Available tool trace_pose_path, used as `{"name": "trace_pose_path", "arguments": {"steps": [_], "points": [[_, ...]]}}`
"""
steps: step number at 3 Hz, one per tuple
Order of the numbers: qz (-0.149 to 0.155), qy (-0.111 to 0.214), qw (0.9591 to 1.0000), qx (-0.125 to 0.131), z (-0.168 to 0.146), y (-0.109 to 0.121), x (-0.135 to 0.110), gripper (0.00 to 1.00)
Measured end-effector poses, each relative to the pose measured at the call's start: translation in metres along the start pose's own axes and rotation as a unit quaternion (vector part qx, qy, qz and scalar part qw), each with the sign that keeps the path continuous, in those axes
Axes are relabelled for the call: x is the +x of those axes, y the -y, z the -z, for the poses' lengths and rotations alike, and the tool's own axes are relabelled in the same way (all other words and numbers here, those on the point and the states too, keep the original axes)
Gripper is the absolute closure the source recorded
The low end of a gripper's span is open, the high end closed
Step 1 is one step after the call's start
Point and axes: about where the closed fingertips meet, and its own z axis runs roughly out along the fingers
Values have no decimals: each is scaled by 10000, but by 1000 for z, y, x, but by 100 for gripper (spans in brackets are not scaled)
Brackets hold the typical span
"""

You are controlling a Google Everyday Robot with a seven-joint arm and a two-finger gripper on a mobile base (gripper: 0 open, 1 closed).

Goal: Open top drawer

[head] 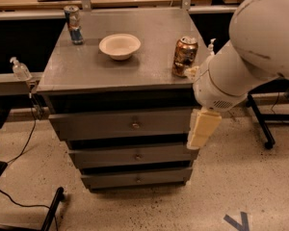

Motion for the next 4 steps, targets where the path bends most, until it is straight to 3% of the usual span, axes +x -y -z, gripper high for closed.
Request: {"name": "trace_pose_path", "arguments": {"steps": [1,2,3,4], "points": [[268,134,9994,-177,-35,-22,1,0],[691,430,9962,-325,-109,-60,9,0],[1036,768,9915,-145,-169,-68,-1,0],[1154,962,9878,412,-204,-37,-16,0]]}}
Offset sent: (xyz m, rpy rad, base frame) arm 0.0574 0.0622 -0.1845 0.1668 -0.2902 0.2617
